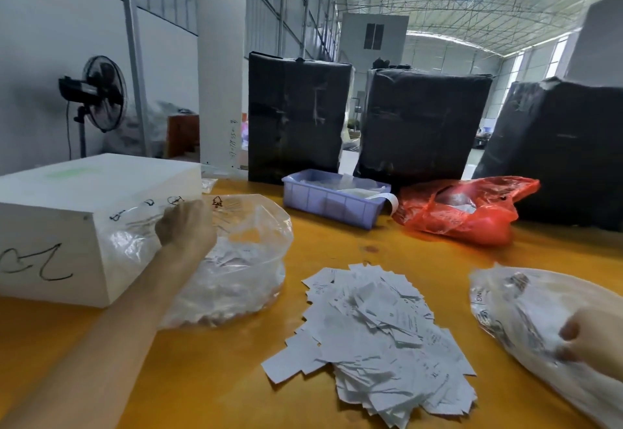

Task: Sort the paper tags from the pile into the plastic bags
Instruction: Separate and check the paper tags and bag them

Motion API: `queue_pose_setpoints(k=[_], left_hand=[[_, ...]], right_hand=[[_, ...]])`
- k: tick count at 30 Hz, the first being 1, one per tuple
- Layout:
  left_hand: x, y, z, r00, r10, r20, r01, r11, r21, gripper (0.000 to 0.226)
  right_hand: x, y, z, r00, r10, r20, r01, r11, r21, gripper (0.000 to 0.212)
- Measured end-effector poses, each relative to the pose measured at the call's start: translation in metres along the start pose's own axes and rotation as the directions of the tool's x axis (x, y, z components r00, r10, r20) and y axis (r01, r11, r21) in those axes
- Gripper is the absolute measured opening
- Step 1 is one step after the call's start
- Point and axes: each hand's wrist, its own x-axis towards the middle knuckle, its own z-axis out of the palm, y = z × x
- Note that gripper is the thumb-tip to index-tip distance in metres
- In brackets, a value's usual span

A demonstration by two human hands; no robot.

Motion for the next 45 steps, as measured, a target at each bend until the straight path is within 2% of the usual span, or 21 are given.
queue_pose_setpoints(k=[3,6,8,9,13,16,19,22,26,30,31,33,35,36,38,39,40,42,43,45], left_hand=[[-0.005,0.015,-0.002,0.974,0.156,-0.163,-0.186,0.965,-0.184,0.021],[-0.03,0.043,-0.006,0.87,0.357,-0.34,-0.468,0.815,-0.343,0.017],[-0.048,0.06,-0.004,0.81,0.459,-0.366,-0.581,0.714,-0.391,0.013],[-0.058,0.069,-0.001,0.803,0.485,-0.346,-0.595,0.673,-0.439,0.011],[-0.1,0.099,0.016,0.827,0.542,-0.152,-0.488,0.555,-0.673,0.006],[-0.124,0.112,0.032,0.794,0.607,-0.008,-0.407,0.522,-0.75,0.012],[-0.14,0.116,0.044,0.746,0.661,0.08,-0.359,0.5,-0.788,0.023],[-0.147,0.116,0.047,0.726,0.68,0.102,-0.348,0.491,-0.799,0.027],[-0.149,0.116,0.047,0.714,0.692,0.105,-0.344,0.478,-0.808,0.029],[-0.149,0.117,0.048,0.733,0.67,0.123,-0.298,0.478,-0.826,0.024],[-0.149,0.117,0.048,0.739,0.662,0.126,-0.28,0.472,-0.836,0.022],[-0.149,0.119,0.049,0.742,0.655,0.14,-0.237,0.452,-0.86,0.016],[-0.15,0.12,0.046,0.739,0.649,0.182,-0.138,0.41,-0.902,0.006],[-0.151,0.122,0.042,0.729,0.647,0.223,-0.04,0.366,-0.93,0.008],[-0.152,0.125,0.038,0.675,0.654,0.342,0.242,0.241,-0.94,0.055],[-0.152,0.127,0.036,0.622,0.665,0.414,0.396,0.189,-0.899,0.075],[-0.151,0.129,0.032,0.56,0.678,0.476,0.524,0.155,-0.837,0.084],[-0.148,0.129,0.027,0.435,0.731,0.526,0.679,0.117,-0.724,0.097],[-0.146,0.129,0.026,0.401,0.759,0.512,0.696,0.111,-0.71,0.099],[-0.144,0.127,0.026,0.411,0.785,0.463,0.65,0.104,-0.753,0.088]], right_hand=[[-0.026,-0.024,-0.018,0.995,-0.033,-0.093,0.036,0.999,0.034,0.017],[-0.033,-0.025,-0.02,0.99,-0.059,-0.131,0.067,0.996,0.058,0.009],[-0.038,-0.027,-0.026,0.988,-0.027,-0.15,0.041,0.995,0.09,0.013],[-0.037,-0.025,-0.03,0.987,-0.016,-0.162,0.033,0.994,0.103,0.014],[-0.039,-0.023,-0.042,0.988,0.034,-0.153,-0.008,0.986,0.167,0.011],[-0.041,-0.018,-0.047,0.992,0.054,-0.112,-0.028,0.974,0.225,0.014],[-0.042,-0.014,-0.049,0.996,0.039,-0.08,-0.022,0.979,0.203,0.014],[-0.041,-0.012,-0.054,0.994,0.042,-0.099,-0.014,0.965,0.263,0.017],[-0.039,-0.011,-0.059,0.993,0.02,-0.119,0.052,0.819,0.572,0.026],[-0.043,-0.019,-0.063,0.963,0.059,-0.261,0.135,0.736,0.663,0.016],[-0.046,-0.024,-0.065,0.96,0.061,-0.273,0.154,0.698,0.7,0.013],[-0.053,-0.036,-0.07,0.977,0.006,-0.213,0.177,0.531,0.828,0.011],[-0.066,-0.053,-0.076,0.985,-0.129,-0.116,0.153,0.328,0.932,0.011],[-0.073,-0.063,-0.077,0.974,-0.212,-0.078,0.131,0.247,0.96,0.01],[-0.087,-0.086,-0.073,0.929,-0.369,-0.025,0.086,0.15,0.985,0.01],[-0.094,-0.097,-0.069,0.903,-0.43,-0.002,0.062,0.126,0.99,0.011],[-0.099,-0.108,-0.063,0.879,-0.477,0.019,0.044,0.121,0.992,0.013],[-0.109,-0.129,-0.05,0.851,-0.523,0.047,0.043,0.158,0.986,0.015],[-0.113,-0.136,-0.045,0.849,-0.526,0.051,0.053,0.18,0.982,0.016],[-0.117,-0.146,-0.036,0.854,-0.519,0.024,0.092,0.196,0.976,0.016]])
